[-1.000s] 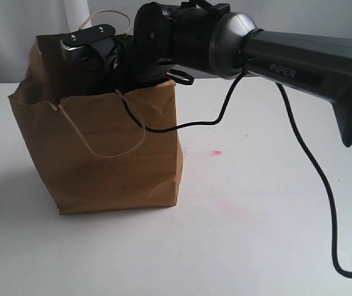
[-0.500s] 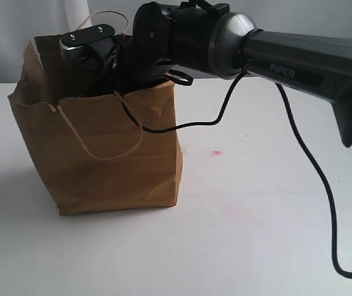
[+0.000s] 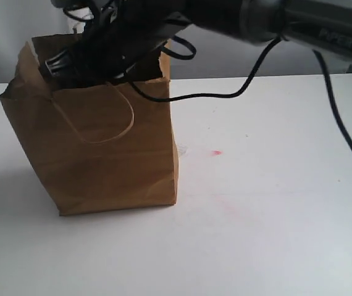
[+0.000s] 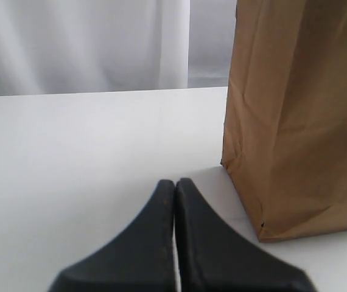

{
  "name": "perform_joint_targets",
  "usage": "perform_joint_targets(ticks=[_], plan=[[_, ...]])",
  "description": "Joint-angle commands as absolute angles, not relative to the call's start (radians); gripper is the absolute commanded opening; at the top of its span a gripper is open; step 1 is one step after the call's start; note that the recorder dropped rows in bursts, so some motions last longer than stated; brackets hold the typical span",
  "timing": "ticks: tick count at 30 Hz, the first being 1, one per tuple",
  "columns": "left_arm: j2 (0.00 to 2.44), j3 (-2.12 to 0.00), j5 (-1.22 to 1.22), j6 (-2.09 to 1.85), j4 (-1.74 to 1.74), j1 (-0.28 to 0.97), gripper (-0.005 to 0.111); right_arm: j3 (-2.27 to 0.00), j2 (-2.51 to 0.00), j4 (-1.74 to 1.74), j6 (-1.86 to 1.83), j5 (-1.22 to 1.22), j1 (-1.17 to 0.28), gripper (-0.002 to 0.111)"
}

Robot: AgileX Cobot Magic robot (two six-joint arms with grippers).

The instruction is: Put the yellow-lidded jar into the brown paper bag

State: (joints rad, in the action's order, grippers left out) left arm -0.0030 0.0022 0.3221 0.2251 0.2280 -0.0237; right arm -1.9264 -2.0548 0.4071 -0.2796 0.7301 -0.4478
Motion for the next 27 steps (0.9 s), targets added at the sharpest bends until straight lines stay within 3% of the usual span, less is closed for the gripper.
perform_joint_targets(ticks=[1, 3, 12, 19, 27], plan=[[0.000, 0.000, 0.314, 0.229, 0.224, -0.021, 0.001, -1.933, -1.960, 0.457, -0.250, 0.729, -0.447, 0.013], [0.000, 0.000, 0.314, 0.229, 0.224, -0.021, 0.001, -1.933, -1.926, 0.457, -0.250, 0.740, -0.447, 0.000], [0.000, 0.000, 0.314, 0.229, 0.224, -0.021, 0.001, -1.887, -1.724, 0.243, -0.203, 1.150, -0.447, 0.000], [0.000, 0.000, 0.314, 0.229, 0.224, -0.021, 0.001, -1.602, -1.448, 0.243, -0.203, 1.066, -0.447, 0.000], [0.000, 0.000, 0.314, 0.229, 0.224, -0.021, 0.001, -1.123, -1.013, 0.243, -0.203, 0.833, -0.447, 0.000]])
